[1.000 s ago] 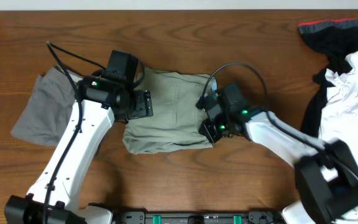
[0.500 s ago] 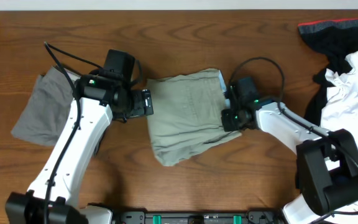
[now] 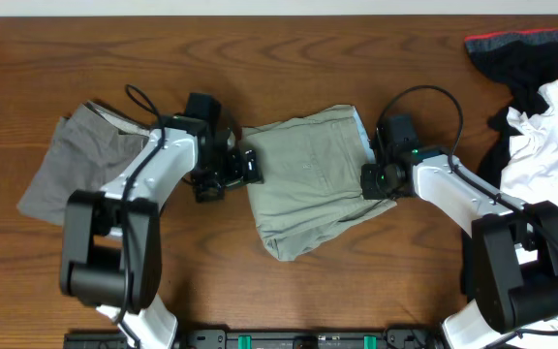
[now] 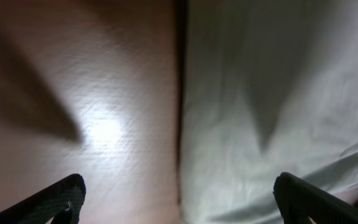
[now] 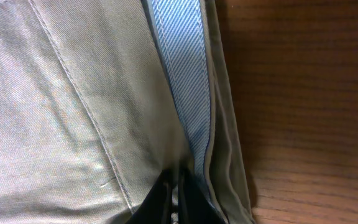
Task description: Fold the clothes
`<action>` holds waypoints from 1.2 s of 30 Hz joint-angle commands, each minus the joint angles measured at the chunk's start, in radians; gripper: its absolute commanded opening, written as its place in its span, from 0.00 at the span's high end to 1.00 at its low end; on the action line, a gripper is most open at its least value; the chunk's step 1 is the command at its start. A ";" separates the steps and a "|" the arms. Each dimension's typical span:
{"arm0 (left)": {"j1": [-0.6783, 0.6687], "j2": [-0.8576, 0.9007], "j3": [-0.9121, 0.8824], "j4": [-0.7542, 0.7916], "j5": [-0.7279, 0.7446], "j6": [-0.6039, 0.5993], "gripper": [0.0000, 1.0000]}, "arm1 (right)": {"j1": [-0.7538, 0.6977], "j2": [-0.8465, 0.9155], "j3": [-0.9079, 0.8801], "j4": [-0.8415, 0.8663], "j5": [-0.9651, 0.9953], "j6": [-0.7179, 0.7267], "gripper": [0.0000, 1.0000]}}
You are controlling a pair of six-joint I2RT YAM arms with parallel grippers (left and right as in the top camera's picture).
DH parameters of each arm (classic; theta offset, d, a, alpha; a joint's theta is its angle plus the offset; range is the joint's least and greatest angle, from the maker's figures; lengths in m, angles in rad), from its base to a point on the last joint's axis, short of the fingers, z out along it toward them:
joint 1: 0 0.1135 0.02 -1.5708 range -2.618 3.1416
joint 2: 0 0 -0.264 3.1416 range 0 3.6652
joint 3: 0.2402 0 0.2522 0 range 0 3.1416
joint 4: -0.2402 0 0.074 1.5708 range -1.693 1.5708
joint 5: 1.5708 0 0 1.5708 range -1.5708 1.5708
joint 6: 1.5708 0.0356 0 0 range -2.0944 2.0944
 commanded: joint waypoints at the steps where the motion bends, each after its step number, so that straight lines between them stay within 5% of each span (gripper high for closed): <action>1: 0.005 0.052 -0.003 0.041 0.101 0.010 0.02 | -0.027 0.061 -0.055 -0.026 0.146 0.016 0.93; 6: 0.005 0.089 -0.003 0.097 0.107 0.010 0.02 | -0.028 0.061 -0.055 -0.027 0.147 0.002 0.93; 10: 0.002 0.090 -0.003 0.064 0.106 0.024 0.31 | -0.038 0.049 -0.020 -0.084 0.080 -0.007 0.98; 13: 0.002 0.090 -0.003 0.013 0.105 0.077 0.46 | -0.037 -0.037 0.016 -0.157 -0.219 -0.116 0.98; 16: 0.003 0.090 -0.003 -0.009 0.101 0.116 0.46 | -0.027 -0.178 0.016 -0.159 -0.365 -0.142 0.98; 23: 0.002 0.090 -0.003 -0.015 0.103 0.114 0.48 | 0.018 -0.310 0.011 -0.251 -0.552 0.045 0.98; 28: 0.003 0.088 0.002 -0.021 0.103 0.119 0.20 | 0.068 -0.259 -0.038 -0.268 -0.425 0.139 0.98; 36: 0.003 0.000 0.051 -0.085 0.102 0.176 0.12 | 0.052 -0.049 -0.078 -0.208 -0.216 0.197 0.99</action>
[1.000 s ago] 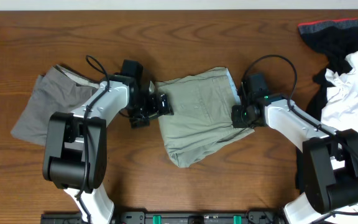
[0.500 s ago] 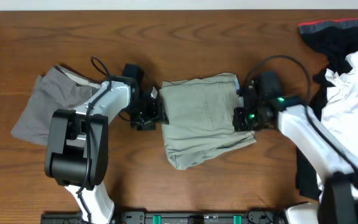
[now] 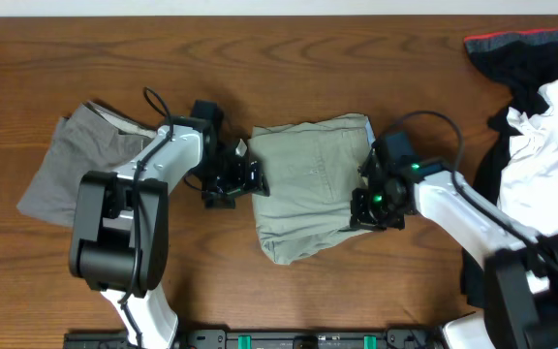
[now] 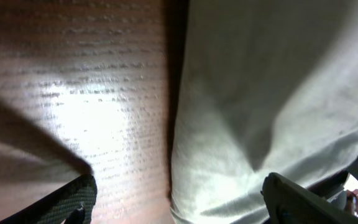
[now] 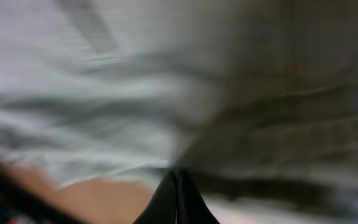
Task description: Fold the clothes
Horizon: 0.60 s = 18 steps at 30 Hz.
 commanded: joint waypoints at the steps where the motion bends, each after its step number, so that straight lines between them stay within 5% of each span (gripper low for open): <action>1: 0.001 -0.082 0.042 -0.010 -0.007 0.042 0.11 | -0.021 0.109 -0.013 0.015 0.153 0.051 0.99; 11: 0.001 -0.247 0.042 -0.013 -0.037 0.044 0.09 | -0.194 0.306 -0.006 0.341 0.396 0.064 0.99; 18: 0.001 -0.269 0.042 -0.013 -0.079 0.048 0.05 | -0.251 0.301 0.021 0.866 0.415 -0.166 0.97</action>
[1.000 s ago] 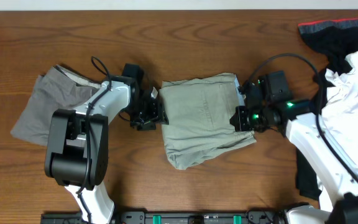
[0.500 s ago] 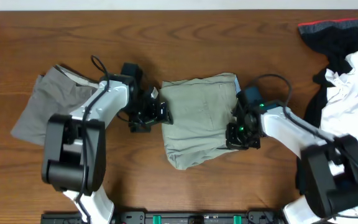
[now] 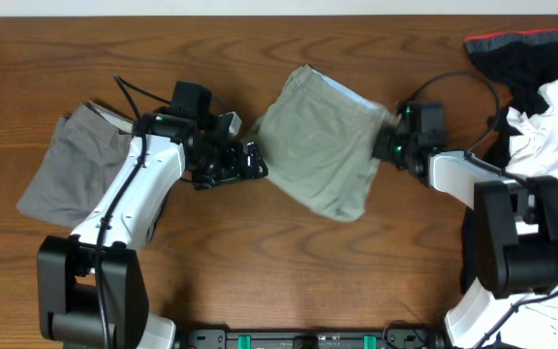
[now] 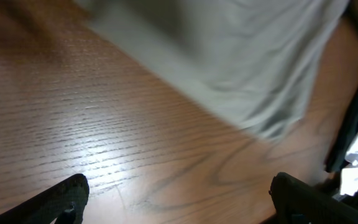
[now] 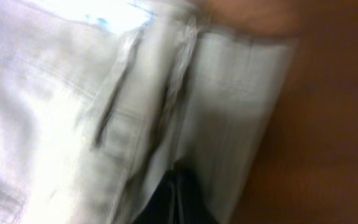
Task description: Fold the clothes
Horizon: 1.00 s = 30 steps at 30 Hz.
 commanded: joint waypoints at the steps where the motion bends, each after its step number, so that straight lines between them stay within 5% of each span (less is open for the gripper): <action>1: 0.001 -0.008 0.023 -0.005 -0.047 0.022 0.05 | -0.028 0.035 -0.005 0.075 0.148 -0.158 0.97; 11: 0.001 -0.007 0.022 0.007 -0.143 0.060 0.04 | -0.028 -0.214 0.094 -0.145 -0.325 -0.158 0.91; 19: 0.001 -0.007 0.022 0.024 -0.144 0.063 0.04 | 0.061 -0.246 0.092 -0.405 -0.329 -0.071 0.91; 24: 0.001 -0.007 0.022 0.024 -0.144 0.063 0.04 | 0.196 -0.130 0.092 -0.465 -0.370 -0.242 0.91; 30: 0.001 -0.007 0.022 0.010 -0.144 0.063 0.04 | 0.285 0.036 0.092 -0.565 -0.118 -0.126 0.97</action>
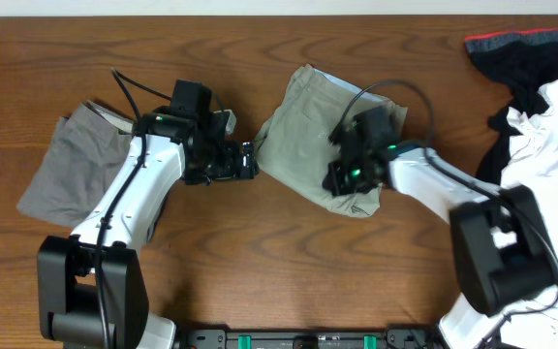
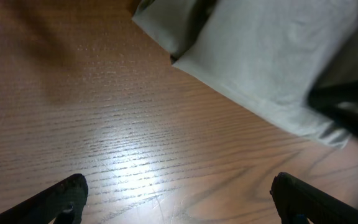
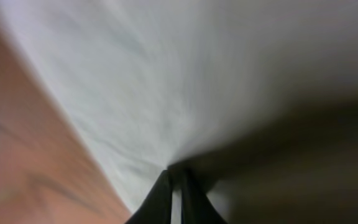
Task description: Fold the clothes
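The khaki shorts [image 1: 308, 131] lie folded and tilted in the middle of the table, and show pale at the top right of the left wrist view [image 2: 272, 56]. My right gripper [image 1: 342, 179] sits over their lower part, shut on a fold of the cloth [image 3: 135, 93], with its tips pinched together [image 3: 175, 194]. Just off the shorts' left corner, my left gripper [image 1: 246, 165] is open over bare wood [image 2: 178, 202]. Nothing lies between its fingers [image 2: 67, 194].
A folded grey garment [image 1: 66, 165] lies at the far left, under the left arm's elbow. A pile of black [image 1: 526, 53] and white clothes [image 1: 550, 145] fills the right edge. Bare wooden table [image 1: 260, 262] lies in front of the shorts.
My right gripper has gone from the shorts' right corner to their lower middle, still shut on the cloth. The left gripper stays open beside the left corner; the shorts keep their tilted place.
The shorts lay squarely in the middle with a gripper at each side edge, the right one shut on the waistband. Then the right gripper was at the lower right edge. Later the shorts were turned and shifted toward the back. Now the right gripper holds cloth at their lower part.
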`<action>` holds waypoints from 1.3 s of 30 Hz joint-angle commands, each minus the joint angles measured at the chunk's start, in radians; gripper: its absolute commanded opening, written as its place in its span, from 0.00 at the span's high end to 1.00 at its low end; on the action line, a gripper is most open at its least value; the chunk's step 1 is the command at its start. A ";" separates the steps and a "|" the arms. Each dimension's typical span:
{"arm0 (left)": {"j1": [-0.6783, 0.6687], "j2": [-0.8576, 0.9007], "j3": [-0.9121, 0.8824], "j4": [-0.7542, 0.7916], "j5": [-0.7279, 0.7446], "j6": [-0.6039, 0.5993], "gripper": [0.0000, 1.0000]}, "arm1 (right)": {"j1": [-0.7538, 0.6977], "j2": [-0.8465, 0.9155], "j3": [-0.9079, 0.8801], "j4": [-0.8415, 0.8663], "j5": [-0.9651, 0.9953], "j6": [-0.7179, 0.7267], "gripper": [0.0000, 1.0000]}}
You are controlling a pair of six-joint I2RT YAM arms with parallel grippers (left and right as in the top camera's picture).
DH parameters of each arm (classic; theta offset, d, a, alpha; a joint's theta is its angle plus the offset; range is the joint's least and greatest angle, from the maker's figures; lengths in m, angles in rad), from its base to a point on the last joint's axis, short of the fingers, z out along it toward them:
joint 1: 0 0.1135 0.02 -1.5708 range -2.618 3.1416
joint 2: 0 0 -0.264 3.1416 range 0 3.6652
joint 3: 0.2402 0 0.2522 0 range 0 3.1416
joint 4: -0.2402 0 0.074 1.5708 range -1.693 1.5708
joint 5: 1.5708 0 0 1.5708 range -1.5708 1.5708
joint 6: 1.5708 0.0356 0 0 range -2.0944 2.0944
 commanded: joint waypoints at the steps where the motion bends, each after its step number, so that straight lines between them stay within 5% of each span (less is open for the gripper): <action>1: 0.001 -0.007 0.021 -0.016 -0.008 0.018 0.04 | 0.013 0.085 -0.008 -0.078 0.231 0.097 0.98; 10: 0.001 -0.007 0.021 0.018 -0.008 0.018 0.02 | 0.015 0.119 -0.008 -0.494 0.676 0.192 0.99; 13: -0.001 -0.007 0.019 0.067 -0.005 0.017 0.01 | 0.015 0.118 -0.008 -0.515 0.724 0.203 0.99; 24: -0.012 0.139 0.018 0.185 0.172 -0.029 0.02 | 0.012 -0.066 -0.005 -0.355 0.220 -0.225 0.92; 29: -0.018 0.262 0.018 0.261 0.326 -0.028 0.02 | 0.011 -0.223 -0.006 -0.388 0.141 -0.193 0.71; 36: -0.024 0.333 0.018 0.367 0.337 -0.043 0.02 | 0.011 -0.245 -0.008 -0.262 0.109 -0.053 0.74; 39: -0.031 0.347 0.018 0.392 0.338 -0.044 0.02 | 0.013 -0.208 -0.008 -0.150 0.118 -0.001 0.66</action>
